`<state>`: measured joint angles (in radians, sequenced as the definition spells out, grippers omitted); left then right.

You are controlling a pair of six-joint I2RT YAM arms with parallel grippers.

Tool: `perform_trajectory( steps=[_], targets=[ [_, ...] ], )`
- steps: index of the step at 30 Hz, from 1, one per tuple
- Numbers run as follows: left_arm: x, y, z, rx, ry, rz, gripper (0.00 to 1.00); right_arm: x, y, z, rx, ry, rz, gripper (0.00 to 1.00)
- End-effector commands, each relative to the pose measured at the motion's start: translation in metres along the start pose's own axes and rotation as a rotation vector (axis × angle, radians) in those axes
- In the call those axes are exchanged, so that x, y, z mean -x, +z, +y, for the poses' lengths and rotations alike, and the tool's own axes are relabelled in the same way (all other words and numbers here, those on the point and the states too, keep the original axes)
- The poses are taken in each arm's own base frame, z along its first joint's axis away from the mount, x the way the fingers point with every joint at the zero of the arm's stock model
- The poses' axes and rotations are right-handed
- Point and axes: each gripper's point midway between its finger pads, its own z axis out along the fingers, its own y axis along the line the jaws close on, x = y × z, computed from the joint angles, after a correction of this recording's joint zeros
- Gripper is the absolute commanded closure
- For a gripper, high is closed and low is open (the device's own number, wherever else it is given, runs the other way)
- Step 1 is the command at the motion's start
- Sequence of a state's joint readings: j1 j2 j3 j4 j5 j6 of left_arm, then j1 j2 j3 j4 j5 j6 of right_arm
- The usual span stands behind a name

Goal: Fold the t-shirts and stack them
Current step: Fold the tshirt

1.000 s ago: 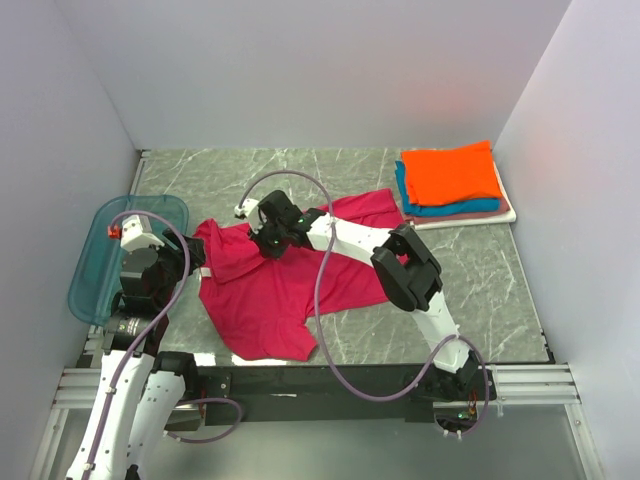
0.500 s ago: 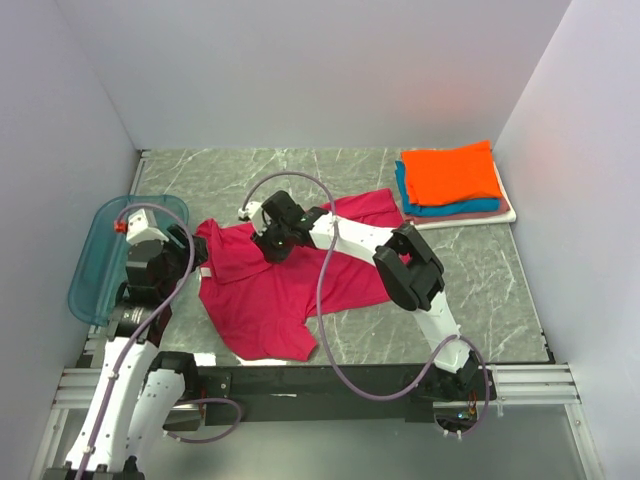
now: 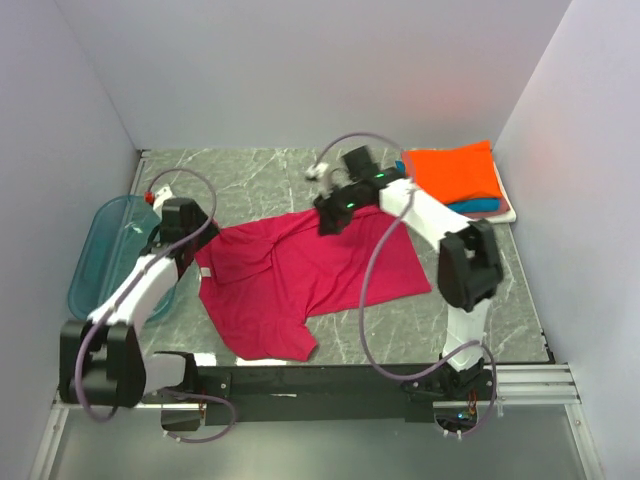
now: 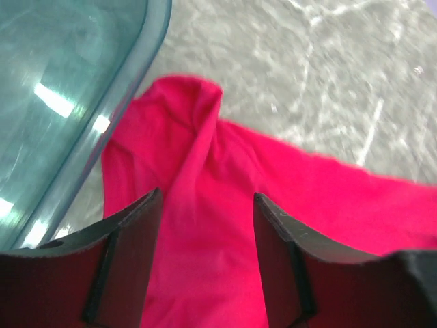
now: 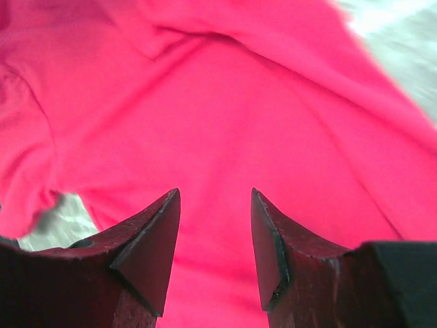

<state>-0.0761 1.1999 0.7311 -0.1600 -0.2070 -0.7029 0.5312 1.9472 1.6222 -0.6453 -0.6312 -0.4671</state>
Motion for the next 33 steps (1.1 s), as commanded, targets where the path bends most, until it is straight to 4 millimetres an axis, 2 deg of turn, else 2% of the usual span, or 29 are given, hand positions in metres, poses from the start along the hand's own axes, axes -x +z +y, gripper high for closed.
perform_trajectory(
  steps=[1,3,4,6,7,9,14,22,26,28,33],
  targets=[
    [0.037,0.025,-0.023,0.003,-0.065,-0.103,0.4,0.002,-0.033,0.008,0.046,-0.018,-0.079,0.47],
    [0.038,0.045,-0.023,0.053,-0.058,-0.091,0.39,0.002,-0.038,0.008,0.05,-0.006,-0.098,0.47],
    [0.037,0.052,-0.013,0.118,-0.047,-0.084,0.39,0.002,-0.039,0.008,0.058,0.002,-0.108,0.47],
    [0.037,0.069,-0.01,0.184,-0.033,-0.058,0.4,0.002,-0.041,0.007,0.063,0.01,-0.114,0.47],
    [0.032,0.073,-0.005,0.222,-0.016,-0.031,0.41,0.004,-0.042,0.007,0.064,0.008,-0.119,0.47],
    [0.034,0.08,-0.01,0.231,0.003,-0.023,0.42,0.005,-0.043,0.006,0.067,0.015,-0.129,0.47],
    [0.017,0.102,-0.007,0.259,0.071,0.038,0.43,0.004,-0.044,0.006,0.075,0.021,-0.135,0.47],
    [0.001,0.117,-0.006,0.254,0.126,0.106,0.51,0.002,-0.045,0.004,0.079,0.035,-0.137,0.47],
    [0.007,0.121,-0.009,0.256,0.148,0.105,0.6,0.0,-0.043,0.004,0.083,0.044,-0.13,0.47],
    [0.009,0.119,-0.006,0.276,0.158,0.097,0.68,-0.001,-0.043,0.004,0.085,0.047,-0.127,0.47],
    [0.022,0.11,-0.001,0.324,0.155,0.042,0.72,-0.002,-0.042,0.004,0.085,0.047,-0.123,0.47]
  ],
)
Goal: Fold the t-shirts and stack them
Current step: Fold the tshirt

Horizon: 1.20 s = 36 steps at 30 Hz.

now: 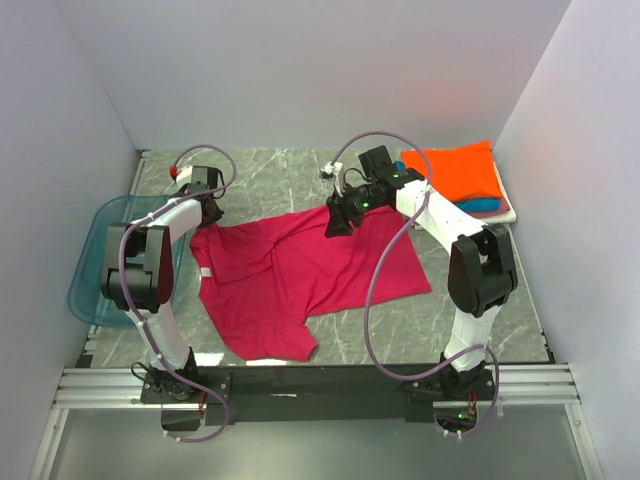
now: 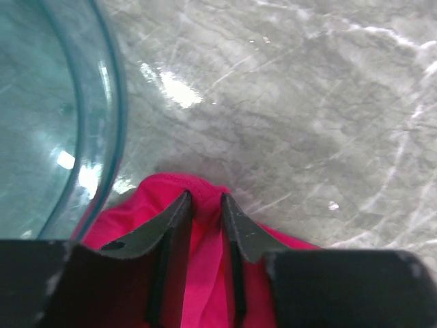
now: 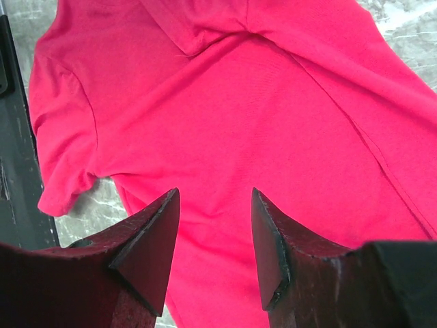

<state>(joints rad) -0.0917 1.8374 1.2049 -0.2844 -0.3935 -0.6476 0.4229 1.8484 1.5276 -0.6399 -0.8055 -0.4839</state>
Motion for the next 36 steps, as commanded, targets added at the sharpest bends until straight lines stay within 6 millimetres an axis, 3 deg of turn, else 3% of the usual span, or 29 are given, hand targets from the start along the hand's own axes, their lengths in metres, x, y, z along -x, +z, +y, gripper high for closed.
perform_trajectory(
  steps=[1,6,16,19,27,36],
  targets=[
    [0.023,-0.014,0.005,0.046,-0.016,-0.072,0.74,0.002,-0.002,0.001,0.009,0.002,-0.013,0.47],
    [0.026,-0.016,0.013,0.095,-0.059,-0.087,0.9,-0.001,-0.005,-0.006,-0.03,-0.007,0.003,0.47],
    [0.04,-0.027,0.027,0.2,-0.232,-0.148,0.96,-0.031,-0.041,-0.083,-0.29,-0.002,0.075,0.46],
    [0.037,-0.022,0.031,0.239,-0.242,-0.136,0.96,-0.04,-0.049,-0.1,-0.338,0.0,0.095,0.46],
    [0.028,-0.011,0.044,0.33,-0.261,-0.144,0.95,-0.042,-0.063,-0.145,-0.493,0.039,0.114,0.46],
    [0.026,-0.006,0.061,0.479,-0.287,-0.187,0.92,-0.039,-0.065,-0.157,-0.543,0.076,0.095,0.46]
  ],
)
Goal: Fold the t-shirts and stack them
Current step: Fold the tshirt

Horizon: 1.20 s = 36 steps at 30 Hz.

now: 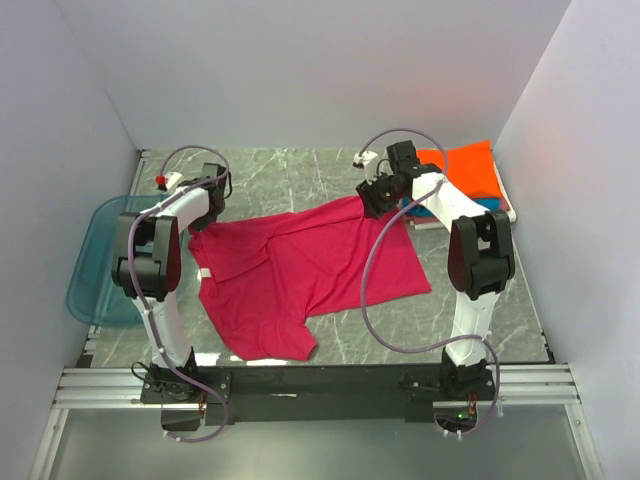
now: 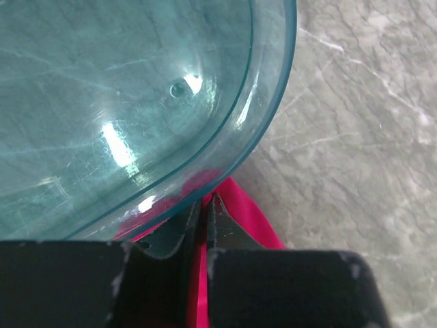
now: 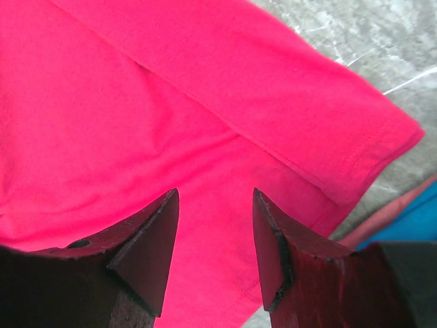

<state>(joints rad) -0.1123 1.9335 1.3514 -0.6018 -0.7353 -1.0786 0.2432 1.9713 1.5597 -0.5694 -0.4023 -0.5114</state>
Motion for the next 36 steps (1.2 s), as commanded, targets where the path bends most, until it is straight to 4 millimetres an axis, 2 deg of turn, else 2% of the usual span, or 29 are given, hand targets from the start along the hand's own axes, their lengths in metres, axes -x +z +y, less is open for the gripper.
perform_trajectory(
  steps=[1,7,14,20,25,31,34,35,36],
  targets=[
    [0.024,0.001,0.009,0.08,-0.03,-0.101,0.91,0.029,-0.012,-0.016,-0.063,-0.012,-0.077,0.46],
    [0.037,0.0,0.01,0.105,-0.033,-0.158,0.79,0.03,-0.014,-0.014,-0.059,-0.015,-0.079,0.45],
    [0.041,0.002,0.008,0.121,-0.018,-0.175,0.52,0.031,-0.015,-0.014,-0.056,-0.018,-0.082,0.45],
    [0.046,-0.002,0.006,0.084,-0.006,-0.186,0.45,0.029,-0.013,-0.016,-0.022,-0.026,-0.057,0.45],
    [0.044,-0.004,0.002,-0.002,0.034,-0.158,0.47,0.025,0.0,-0.025,0.006,0.015,-0.018,0.45],
    [0.036,0.003,-0.001,-0.017,0.062,-0.131,0.51,0.015,0.007,-0.033,-0.005,0.051,0.002,0.44],
    [0.036,0.005,-0.004,-0.021,0.072,-0.129,0.62,0.011,0.009,-0.033,-0.002,0.055,0.011,0.45],
    [0.038,0.004,-0.005,-0.027,0.07,-0.131,0.7,0.01,0.009,-0.033,-0.002,0.053,0.011,0.45],
    [0.039,0.004,-0.006,-0.031,0.079,-0.131,0.74,0.01,0.009,-0.033,-0.004,0.053,0.011,0.45]
  ],
)
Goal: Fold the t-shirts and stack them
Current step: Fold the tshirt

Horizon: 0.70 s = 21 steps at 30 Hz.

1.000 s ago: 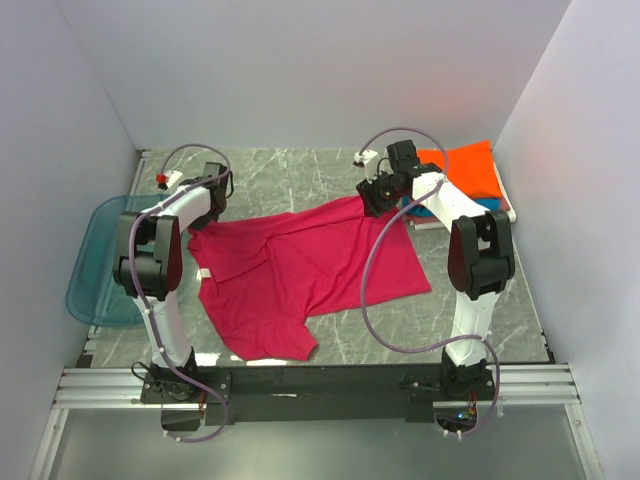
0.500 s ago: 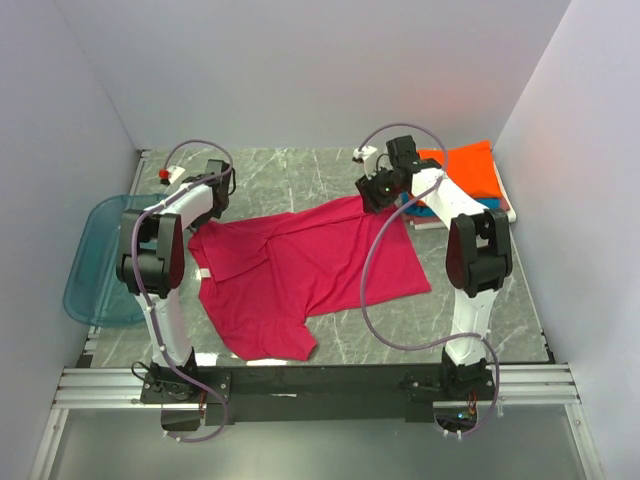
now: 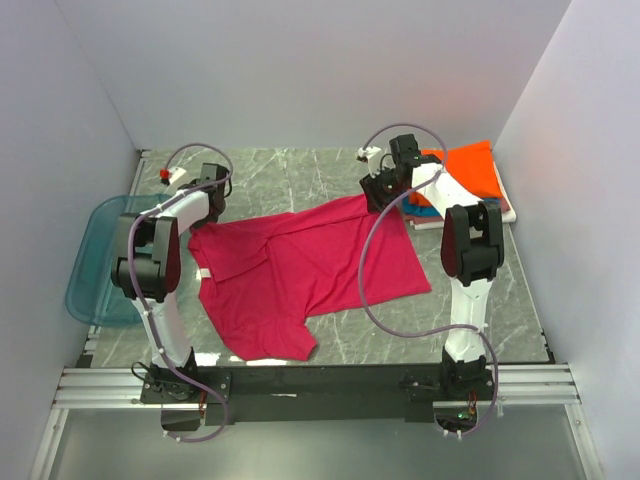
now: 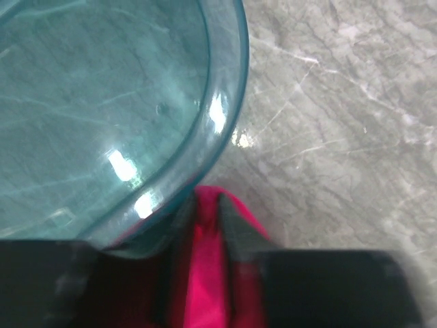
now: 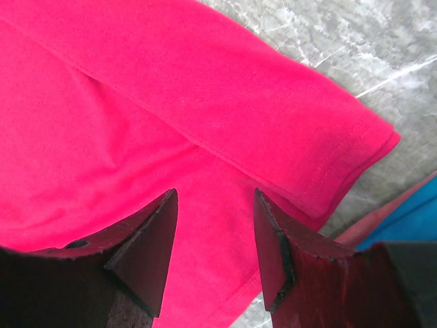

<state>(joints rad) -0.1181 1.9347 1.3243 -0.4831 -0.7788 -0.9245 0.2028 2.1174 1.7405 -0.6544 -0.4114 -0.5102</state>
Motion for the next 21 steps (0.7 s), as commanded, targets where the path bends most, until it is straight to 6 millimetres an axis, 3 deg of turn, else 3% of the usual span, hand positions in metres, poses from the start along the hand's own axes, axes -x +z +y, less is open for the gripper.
perform_trajectory(
  steps=[1,4,8,12,14,16,21],
  targets=[
    [0.031,0.0,0.001,-0.004,-0.018,-0.059,0.82,0.009,-0.008,-0.003,-0.01,0.001,-0.025,0.45],
    [0.038,-0.007,-0.004,-0.045,-0.019,-0.055,0.99,0.009,-0.01,-0.004,-0.011,-0.001,-0.025,0.45],
    [0.052,-0.026,-0.008,-0.133,-0.038,-0.062,0.99,0.01,-0.013,-0.006,-0.029,-0.017,-0.027,0.45],
    [0.058,-0.036,0.005,-0.12,-0.063,-0.073,0.99,0.012,-0.017,-0.013,-0.057,-0.022,-0.036,0.45],
    [0.061,-0.033,0.008,-0.076,-0.09,-0.079,0.99,0.013,-0.017,-0.02,-0.085,-0.014,-0.037,0.45],
    [0.049,-0.025,0.017,-0.01,-0.059,-0.05,0.99,0.012,-0.017,-0.024,-0.112,0.006,-0.036,0.45],
    [0.043,-0.012,0.012,0.052,-0.055,-0.016,0.99,0.013,-0.018,-0.03,-0.152,0.026,-0.051,0.46]
  ],
)
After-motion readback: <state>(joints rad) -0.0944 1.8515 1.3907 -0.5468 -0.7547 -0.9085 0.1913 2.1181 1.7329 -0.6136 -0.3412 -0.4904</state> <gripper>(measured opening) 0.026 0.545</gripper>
